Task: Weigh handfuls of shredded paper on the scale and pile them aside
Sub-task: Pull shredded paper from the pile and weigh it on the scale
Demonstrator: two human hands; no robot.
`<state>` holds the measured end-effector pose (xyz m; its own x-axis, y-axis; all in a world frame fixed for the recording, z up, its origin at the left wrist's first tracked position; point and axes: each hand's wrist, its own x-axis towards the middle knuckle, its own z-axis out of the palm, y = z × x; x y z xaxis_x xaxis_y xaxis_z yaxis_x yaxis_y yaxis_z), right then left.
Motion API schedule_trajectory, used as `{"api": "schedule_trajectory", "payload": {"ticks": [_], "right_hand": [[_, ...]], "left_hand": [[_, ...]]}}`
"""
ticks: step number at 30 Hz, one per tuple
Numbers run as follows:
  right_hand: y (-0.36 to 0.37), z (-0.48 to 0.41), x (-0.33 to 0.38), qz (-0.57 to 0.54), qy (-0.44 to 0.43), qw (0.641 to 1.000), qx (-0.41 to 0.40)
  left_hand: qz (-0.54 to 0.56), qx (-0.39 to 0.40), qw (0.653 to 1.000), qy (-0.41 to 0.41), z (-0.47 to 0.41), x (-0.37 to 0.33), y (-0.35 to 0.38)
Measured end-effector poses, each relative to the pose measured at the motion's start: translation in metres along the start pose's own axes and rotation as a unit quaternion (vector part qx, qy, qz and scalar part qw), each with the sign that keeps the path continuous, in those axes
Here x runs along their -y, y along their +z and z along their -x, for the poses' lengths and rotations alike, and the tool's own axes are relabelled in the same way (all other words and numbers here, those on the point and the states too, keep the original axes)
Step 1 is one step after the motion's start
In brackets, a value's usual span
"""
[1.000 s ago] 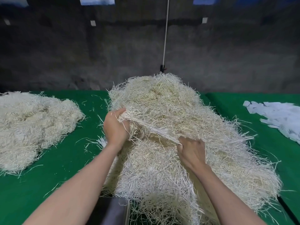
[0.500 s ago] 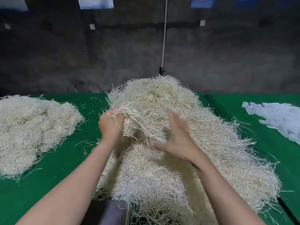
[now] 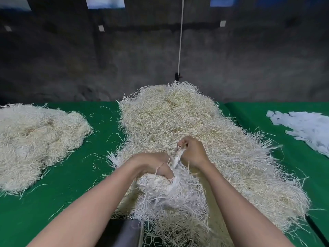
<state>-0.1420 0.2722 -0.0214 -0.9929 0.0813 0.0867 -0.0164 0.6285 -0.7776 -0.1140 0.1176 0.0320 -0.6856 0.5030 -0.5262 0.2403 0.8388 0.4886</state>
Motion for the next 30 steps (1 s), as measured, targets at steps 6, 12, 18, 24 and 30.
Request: {"api": "schedule_trajectory", "payload": {"ticks": [6,12,18,24,30], "right_hand": [[-0.007,0.010,-0.033,0.119,-0.047,0.992,-0.023],[-0.017,0.012,-0.057,0.169,-0.063,0.981,-0.065],[-0.023,0.018,-0.072,0.176,-0.044,0.982,-0.057],[-0.021,0.016,-0.071,0.154,0.005,0.987,-0.032],[-0.027,0.034,-0.095,0.186,0.057,0.981,-0.013]], "left_hand": [[0.188,-0.277,0.941,-0.041,-0.011,0.021,-0.023],[0.526,-0.254,0.811,-0.040,-0.001,0.029,-0.028],[0.607,-0.228,0.761,0.015,0.016,0.031,-0.029],[0.666,-0.255,0.701,0.028,0.023,0.036,-0.035],[0.672,-0.337,0.657,0.046,0.041,0.051,-0.059]]}}
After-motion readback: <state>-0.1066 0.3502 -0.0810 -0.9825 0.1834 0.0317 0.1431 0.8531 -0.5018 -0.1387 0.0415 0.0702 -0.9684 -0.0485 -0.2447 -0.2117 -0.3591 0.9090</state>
